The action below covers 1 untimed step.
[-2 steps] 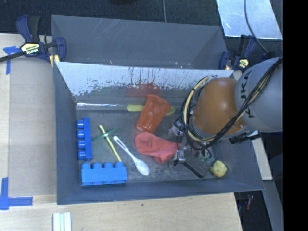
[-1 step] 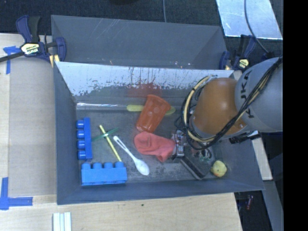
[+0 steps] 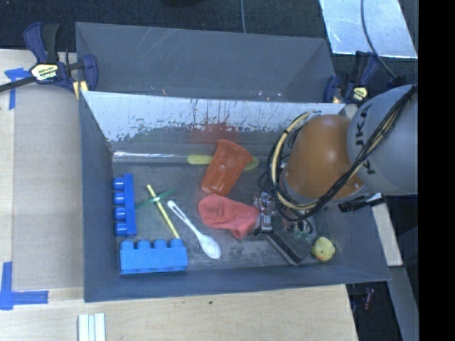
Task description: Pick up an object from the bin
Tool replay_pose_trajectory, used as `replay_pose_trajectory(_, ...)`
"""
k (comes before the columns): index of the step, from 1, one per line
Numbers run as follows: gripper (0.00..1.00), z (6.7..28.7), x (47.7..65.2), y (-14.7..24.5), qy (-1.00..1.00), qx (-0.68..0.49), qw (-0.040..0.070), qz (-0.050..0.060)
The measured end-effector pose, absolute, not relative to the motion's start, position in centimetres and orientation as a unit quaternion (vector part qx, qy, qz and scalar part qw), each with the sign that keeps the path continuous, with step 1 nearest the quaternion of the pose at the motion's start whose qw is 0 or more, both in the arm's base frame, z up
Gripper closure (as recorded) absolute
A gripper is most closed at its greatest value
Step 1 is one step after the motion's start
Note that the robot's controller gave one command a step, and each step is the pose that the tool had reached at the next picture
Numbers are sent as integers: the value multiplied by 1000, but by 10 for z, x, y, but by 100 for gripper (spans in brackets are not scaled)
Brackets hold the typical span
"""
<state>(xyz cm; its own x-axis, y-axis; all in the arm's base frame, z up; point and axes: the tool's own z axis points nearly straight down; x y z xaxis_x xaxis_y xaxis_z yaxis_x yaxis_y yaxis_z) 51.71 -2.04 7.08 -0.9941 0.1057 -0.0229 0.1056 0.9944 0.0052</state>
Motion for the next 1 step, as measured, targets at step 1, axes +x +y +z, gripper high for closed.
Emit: replay_pose_trajectory(1,100,137,516,-17,998,54,8,2)
